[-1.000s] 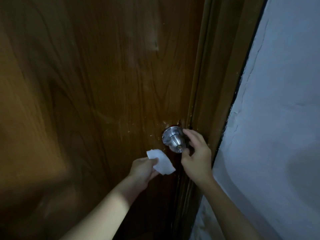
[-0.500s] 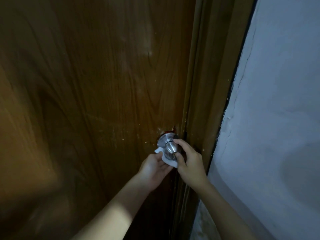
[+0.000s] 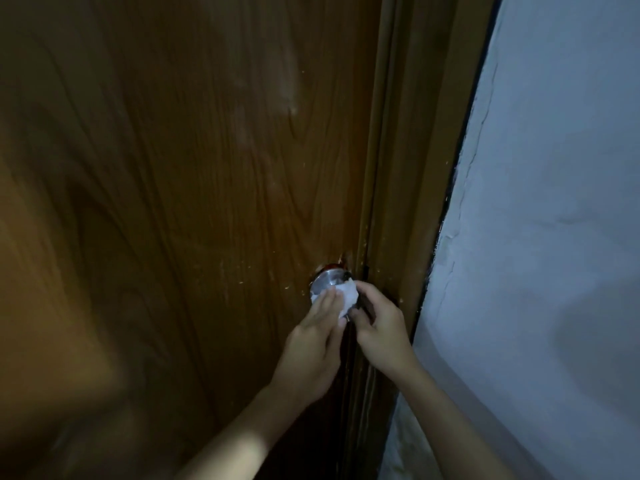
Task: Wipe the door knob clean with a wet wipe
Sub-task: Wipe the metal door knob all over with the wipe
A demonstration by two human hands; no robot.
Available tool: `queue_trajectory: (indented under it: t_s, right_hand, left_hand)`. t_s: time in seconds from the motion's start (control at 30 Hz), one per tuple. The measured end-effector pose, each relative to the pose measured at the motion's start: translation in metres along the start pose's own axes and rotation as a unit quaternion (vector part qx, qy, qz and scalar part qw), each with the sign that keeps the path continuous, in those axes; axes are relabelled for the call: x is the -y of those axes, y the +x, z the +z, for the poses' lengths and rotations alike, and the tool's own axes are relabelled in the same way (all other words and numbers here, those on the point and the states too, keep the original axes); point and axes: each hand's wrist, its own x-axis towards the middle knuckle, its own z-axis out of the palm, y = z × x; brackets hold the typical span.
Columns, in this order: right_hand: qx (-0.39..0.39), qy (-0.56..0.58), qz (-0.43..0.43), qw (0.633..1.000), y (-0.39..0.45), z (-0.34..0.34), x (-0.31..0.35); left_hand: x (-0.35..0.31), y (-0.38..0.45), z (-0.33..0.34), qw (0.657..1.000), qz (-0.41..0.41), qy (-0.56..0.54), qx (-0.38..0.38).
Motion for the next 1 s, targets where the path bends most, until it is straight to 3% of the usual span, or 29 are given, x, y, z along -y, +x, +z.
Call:
queue_trajectory:
  t_s: [0.17,0.4,0.63,0.87,1.0]
  right_hand:
    - [0.021,0.046,0.024,0.998,0.000,-0.005,-0.003]
    - [0.020,0.040,0.018,0.999,0.001,-0.006,-0.002]
    - [0.028,0.045,0.027,0.998,0.002,-0.009,-0.004]
    - [0.019,0.039,0.057,0.997,0.006,-0.010,-0.004]
    - [0.028,0.037,0.047,0.998,0.007,-0.012,0.002]
  left_hand:
    - [0.023,-0.011,0.000,0.989,0.080,0.112,0.047]
    - [0.016,0.007,-0.004,0.980,0.120,0.151,0.047]
    - [0.027,0.014,-0.011,0.940,0.222,0.256,0.046]
    - [0.015,0.032,0.001,0.926,0.216,0.309,-0.012]
    - [0.017,0.023,0.004,0.959,0.147,0.221,-0.098]
